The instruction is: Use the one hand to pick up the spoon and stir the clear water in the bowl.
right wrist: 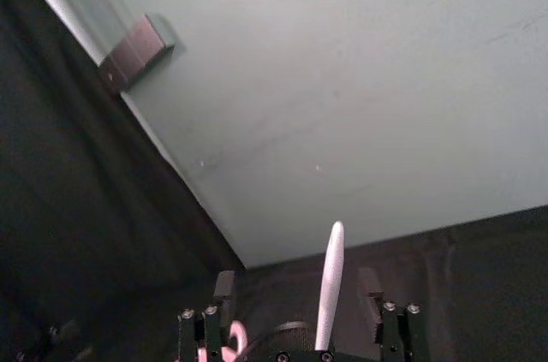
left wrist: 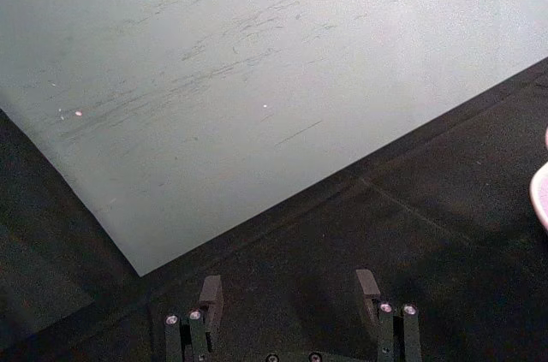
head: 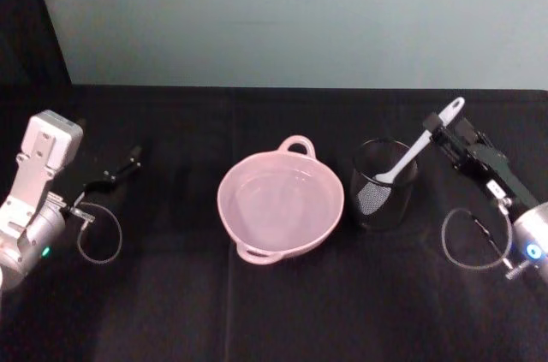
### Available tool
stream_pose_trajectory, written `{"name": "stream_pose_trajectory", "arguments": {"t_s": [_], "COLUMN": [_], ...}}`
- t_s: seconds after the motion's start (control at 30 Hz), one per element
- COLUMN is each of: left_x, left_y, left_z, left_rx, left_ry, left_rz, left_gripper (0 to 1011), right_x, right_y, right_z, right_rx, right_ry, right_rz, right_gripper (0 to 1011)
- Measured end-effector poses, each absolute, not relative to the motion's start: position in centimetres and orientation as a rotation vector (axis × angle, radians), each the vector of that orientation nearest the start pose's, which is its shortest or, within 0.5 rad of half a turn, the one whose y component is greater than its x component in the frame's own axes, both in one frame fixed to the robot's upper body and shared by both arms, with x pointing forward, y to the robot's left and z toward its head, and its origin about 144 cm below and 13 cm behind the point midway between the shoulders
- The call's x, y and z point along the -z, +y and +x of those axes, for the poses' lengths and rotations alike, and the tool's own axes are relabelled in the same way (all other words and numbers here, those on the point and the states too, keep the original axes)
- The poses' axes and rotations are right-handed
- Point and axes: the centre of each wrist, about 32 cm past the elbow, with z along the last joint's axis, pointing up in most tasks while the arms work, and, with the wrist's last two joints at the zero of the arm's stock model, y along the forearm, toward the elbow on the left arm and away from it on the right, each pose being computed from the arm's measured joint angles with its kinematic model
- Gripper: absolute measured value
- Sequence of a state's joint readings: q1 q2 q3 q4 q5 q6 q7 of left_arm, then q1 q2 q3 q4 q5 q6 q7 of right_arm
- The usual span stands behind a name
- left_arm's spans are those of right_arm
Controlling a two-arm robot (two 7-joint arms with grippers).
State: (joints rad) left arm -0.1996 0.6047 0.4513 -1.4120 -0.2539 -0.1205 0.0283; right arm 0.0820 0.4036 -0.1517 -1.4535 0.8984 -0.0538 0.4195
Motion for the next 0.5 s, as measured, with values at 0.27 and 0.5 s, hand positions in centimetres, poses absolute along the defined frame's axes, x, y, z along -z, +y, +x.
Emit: {"name": "stream_pose_trajectory", "arguments": {"t_s": [0.27, 0.5], "left_x": [-114.0, -114.0], "left_y": [31.0, 31.0], "left_z": [48.9, 48.9], "left_rx": [-1.248, -1.248], "left_ry": [-0.285, -0.285], "left_rz": [0.304, 0.305], "left_gripper": [1011, 1011], "right_x": [-116.3, -117.8], "right_y": [-33.6, -35.5], "right_z": [44.9, 43.2], "right_rx": [1.094, 1.145], "right_ry": [0.324, 0.294], "right_rz": [0.241, 0.018], "right_gripper": [1002, 1002]}}
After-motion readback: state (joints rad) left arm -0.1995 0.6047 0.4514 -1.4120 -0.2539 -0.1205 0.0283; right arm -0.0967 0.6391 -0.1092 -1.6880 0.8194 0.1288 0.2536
